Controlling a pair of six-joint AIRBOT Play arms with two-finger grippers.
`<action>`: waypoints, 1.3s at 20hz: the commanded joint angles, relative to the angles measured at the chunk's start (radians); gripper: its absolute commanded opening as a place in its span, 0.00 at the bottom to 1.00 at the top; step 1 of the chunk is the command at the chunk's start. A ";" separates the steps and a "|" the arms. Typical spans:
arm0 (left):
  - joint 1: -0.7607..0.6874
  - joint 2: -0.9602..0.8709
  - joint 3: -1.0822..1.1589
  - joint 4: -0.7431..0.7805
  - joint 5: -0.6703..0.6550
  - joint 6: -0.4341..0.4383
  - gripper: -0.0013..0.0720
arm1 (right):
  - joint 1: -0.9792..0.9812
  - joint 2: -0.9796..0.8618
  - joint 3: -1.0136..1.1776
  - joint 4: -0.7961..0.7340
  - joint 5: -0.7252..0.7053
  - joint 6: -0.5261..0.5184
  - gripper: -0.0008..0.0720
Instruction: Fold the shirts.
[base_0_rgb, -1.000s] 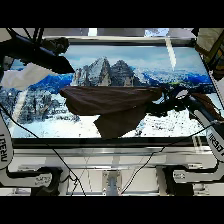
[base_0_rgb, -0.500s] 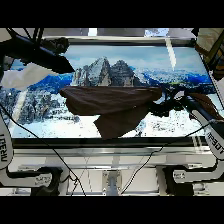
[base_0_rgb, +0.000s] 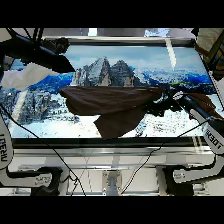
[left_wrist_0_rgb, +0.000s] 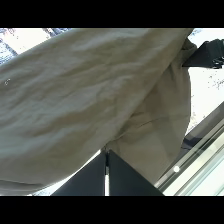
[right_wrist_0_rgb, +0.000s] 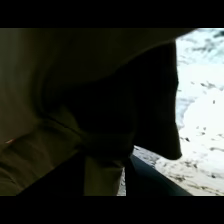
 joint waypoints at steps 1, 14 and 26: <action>-0.001 0.000 0.000 -0.002 0.003 0.000 0.05 | 0.001 -0.007 0.000 0.015 -0.051 0.000 0.43; 0.000 -0.130 -0.030 0.274 0.020 -0.071 0.53 | 0.001 -0.015 0.000 0.085 -0.073 -0.233 0.05; 0.131 -0.245 -0.428 0.328 0.185 -0.247 0.62 | -0.002 -0.015 0.000 0.079 -0.107 -0.264 0.05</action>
